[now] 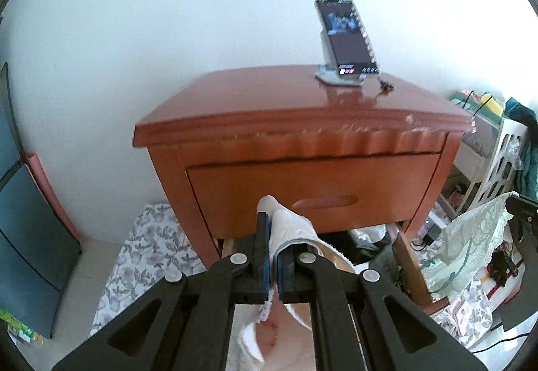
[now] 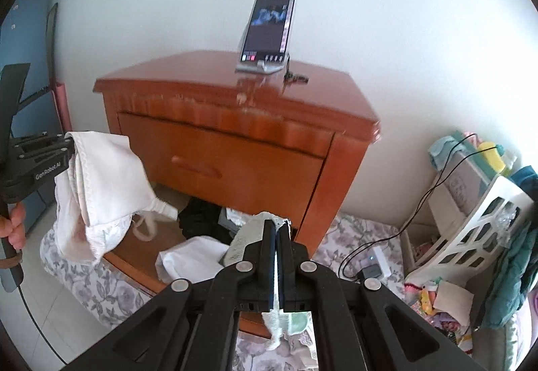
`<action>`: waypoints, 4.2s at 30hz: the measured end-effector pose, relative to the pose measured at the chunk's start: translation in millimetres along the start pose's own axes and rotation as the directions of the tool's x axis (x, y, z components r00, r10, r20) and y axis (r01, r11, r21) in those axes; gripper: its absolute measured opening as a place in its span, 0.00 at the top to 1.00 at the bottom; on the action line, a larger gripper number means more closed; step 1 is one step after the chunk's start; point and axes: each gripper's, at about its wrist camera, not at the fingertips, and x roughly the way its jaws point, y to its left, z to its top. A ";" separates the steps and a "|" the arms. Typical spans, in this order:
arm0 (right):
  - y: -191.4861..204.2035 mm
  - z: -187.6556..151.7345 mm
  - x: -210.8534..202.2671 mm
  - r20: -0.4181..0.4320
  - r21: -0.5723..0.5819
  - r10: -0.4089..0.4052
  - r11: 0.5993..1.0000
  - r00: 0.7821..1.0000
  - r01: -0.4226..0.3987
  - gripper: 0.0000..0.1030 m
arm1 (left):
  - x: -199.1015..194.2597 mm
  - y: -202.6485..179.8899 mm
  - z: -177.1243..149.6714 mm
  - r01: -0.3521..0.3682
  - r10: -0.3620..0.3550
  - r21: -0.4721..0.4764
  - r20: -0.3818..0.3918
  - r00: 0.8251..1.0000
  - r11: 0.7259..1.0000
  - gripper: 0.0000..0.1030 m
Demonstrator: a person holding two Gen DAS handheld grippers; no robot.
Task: Take underwear out of drawer
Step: 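Lift the white bra with the left tool while the right tool lifts the green panties, then carry the white bra with the left tool while the right tool carries the panties toward the bed, then open the left tool over the bed while the right tool drops the green panties beside it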
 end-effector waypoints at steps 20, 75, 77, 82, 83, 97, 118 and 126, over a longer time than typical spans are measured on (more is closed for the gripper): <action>-66.6 -18.6 -82.7 0.101 0.089 -0.065 0.994 0.993 0.056 0.99 | -64.6 -126.1 28.1 0.073 -0.096 0.199 0.110 0.989 0.977 0.97; -350.7 -234.5 9.2 -0.297 0.398 -0.200 0.863 0.934 0.311 0.99 | 107.7 -470.8 -81.2 0.353 -0.287 0.410 -0.215 0.934 0.841 0.97; -351.4 -238.2 15.1 -0.306 0.406 -0.190 0.860 0.933 0.308 0.99 | 113.2 -466.1 -82.8 0.329 -0.266 0.422 -0.202 0.942 0.845 0.97; -347.1 -241.6 30.7 -0.306 0.407 -0.174 0.865 0.936 0.294 0.99 | 116.6 -475.3 -110.9 0.321 -0.256 0.504 -0.195 0.947 0.802 0.97; -346.2 -242.6 32.9 -0.306 0.406 -0.172 0.866 0.936 0.292 0.99 | 117.3 -480.7 -127.0 0.325 -0.255 0.535 -0.203 0.946 0.780 0.97; -329.7 -289.5 85.3 -0.414 0.431 -0.063 0.865 0.908 0.257 0.99 | 152.2 -492.8 -272.3 0.526 -0.278 0.426 -0.517 0.809 0.736 0.91; -244.7 -265.1 119.3 -0.370 0.437 0.162 0.899 0.915 0.017 0.99 | 140.0 -371.8 -233.7 0.427 -0.341 0.058 -0.511 0.789 0.902 0.45; -212.1 -254.0 125.5 -0.375 0.415 0.232 0.908 0.897 -0.061 0.91 | 138.2 -347.6 -224.8 0.401 -0.338 0.025 -0.494 0.801 0.916 0.44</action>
